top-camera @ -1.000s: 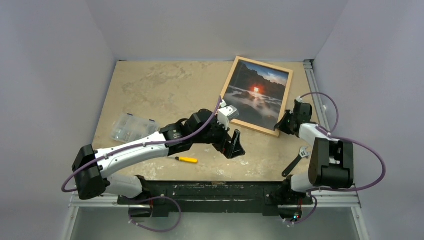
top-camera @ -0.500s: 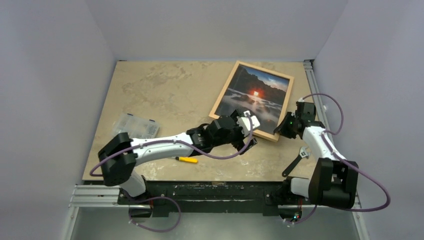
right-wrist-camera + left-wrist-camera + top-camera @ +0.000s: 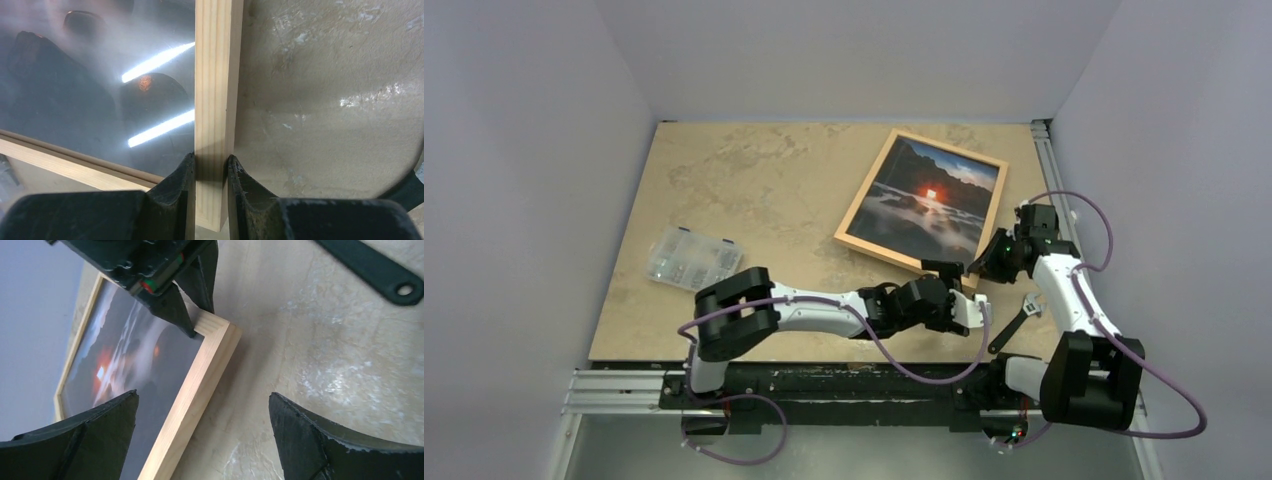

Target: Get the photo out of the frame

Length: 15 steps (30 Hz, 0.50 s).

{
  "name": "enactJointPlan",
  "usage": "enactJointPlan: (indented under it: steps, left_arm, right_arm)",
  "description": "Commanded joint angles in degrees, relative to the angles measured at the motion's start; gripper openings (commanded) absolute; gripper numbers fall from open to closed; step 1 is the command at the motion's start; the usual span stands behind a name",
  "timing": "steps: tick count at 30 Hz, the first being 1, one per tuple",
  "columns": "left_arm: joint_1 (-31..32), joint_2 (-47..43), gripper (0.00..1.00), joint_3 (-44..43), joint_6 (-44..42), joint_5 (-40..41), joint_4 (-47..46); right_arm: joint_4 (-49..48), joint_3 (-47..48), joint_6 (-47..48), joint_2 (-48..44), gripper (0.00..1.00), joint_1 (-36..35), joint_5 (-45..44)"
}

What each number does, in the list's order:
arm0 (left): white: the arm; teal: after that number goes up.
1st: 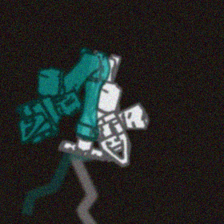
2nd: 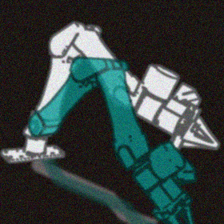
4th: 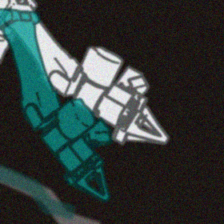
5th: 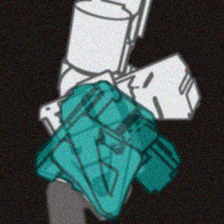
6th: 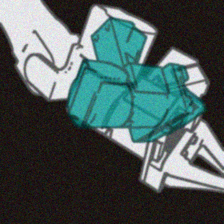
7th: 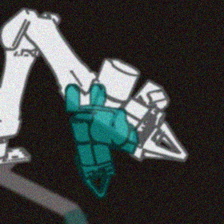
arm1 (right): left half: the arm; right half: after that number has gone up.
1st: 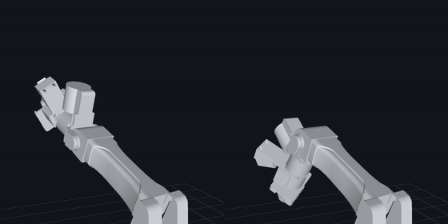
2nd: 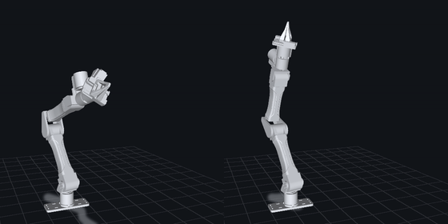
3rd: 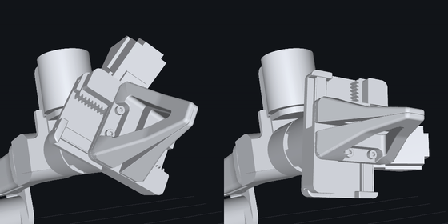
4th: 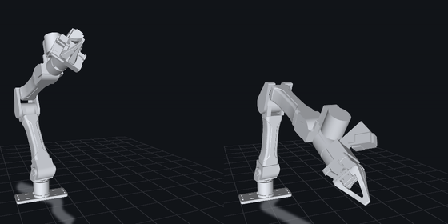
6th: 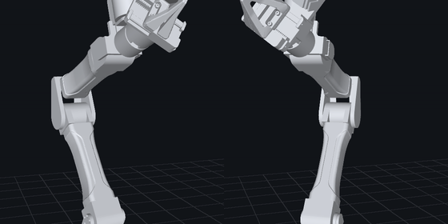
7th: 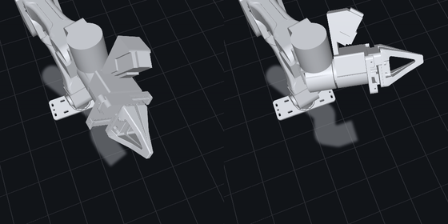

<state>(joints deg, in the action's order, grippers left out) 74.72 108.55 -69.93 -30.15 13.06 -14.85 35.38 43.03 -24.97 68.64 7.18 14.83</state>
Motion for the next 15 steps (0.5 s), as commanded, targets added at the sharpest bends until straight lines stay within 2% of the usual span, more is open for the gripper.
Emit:
enactJointPlan:
  steps: [1,5,9,15]
  left_arm:
    - [0.6,5.5,1.00,-3.0,-10.6,7.6,-7.2]
    - [1.4,10.0,0.98,-4.8,-14.9,13.0,-12.6]
    - [2.8,14.7,0.91,-7.3,-21.3,20.2,-21.3]
    - [4.0,20.6,0.62,-10.6,-32.0,28.2,-35.1]
  right_arm:
    - [1.1,3.5,-2.6,-3.7,0.00,-0.2,8.6]
    - [3.1,4.2,-2.9,-5.4,0.00,-0.2,7.8]
    - [4.4,4.6,-3.3,-6.5,0.00,-0.2,7.3]
    - [5.1,4.3,-3.8,-7.0,0.00,-0.1,8.0]
